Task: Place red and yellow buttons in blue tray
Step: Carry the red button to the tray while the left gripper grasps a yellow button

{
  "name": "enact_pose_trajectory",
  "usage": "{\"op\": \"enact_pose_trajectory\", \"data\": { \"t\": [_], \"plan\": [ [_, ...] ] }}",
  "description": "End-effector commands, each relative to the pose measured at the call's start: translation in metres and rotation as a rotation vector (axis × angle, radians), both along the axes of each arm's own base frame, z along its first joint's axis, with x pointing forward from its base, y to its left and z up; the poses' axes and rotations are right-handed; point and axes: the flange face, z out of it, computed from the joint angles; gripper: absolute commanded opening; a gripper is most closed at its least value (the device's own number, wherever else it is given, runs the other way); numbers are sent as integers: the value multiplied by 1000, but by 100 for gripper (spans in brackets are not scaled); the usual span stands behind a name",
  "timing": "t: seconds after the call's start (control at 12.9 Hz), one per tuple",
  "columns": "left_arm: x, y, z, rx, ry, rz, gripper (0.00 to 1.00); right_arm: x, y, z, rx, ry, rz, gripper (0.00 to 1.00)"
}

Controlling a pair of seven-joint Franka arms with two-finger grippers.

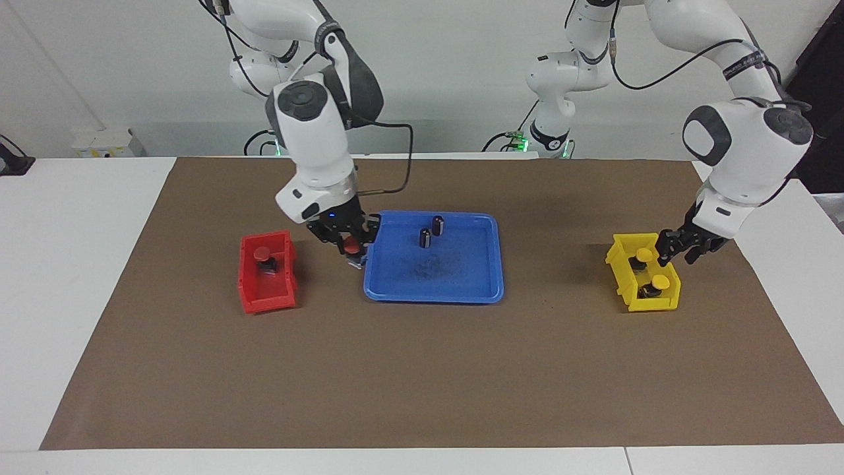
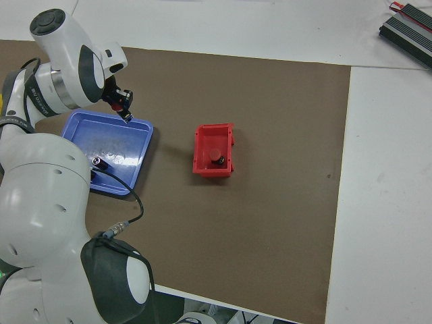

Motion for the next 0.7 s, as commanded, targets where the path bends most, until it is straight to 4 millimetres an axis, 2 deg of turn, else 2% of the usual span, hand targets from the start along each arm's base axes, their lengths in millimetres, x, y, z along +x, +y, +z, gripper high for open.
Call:
{"op": "enact_pose_trajectory", "data": {
  "t": [0.0,0.08,0.15,0.23,0.46,0.54,0.62],
  "plan": [
    [-1,5,-13,14,-6,-9,61,-14,47,-40,-19,4,-20,23],
    [-6,5,-24,14,4,-10,61,-19,66,-59,-48,-6,-9,23],
    [-10,4,-35,15,-10,-10,61,-24,77,-80,-84,-11,-9,24],
    [-14,4,-43,15,-18,-10,61,-27,83,-92,-100,-5,2,24],
    [-19,7,-52,15,-15,-5,61,-30,78,-102,-114,5,4,25],
    [-19,8,-53,15,-13,-1,36,-33,77,-108,-110,1,6,30],
    [-18,9,-52,15,-13,-2,2,-36,75,-111,-111,2,7,62]
  ]
}}
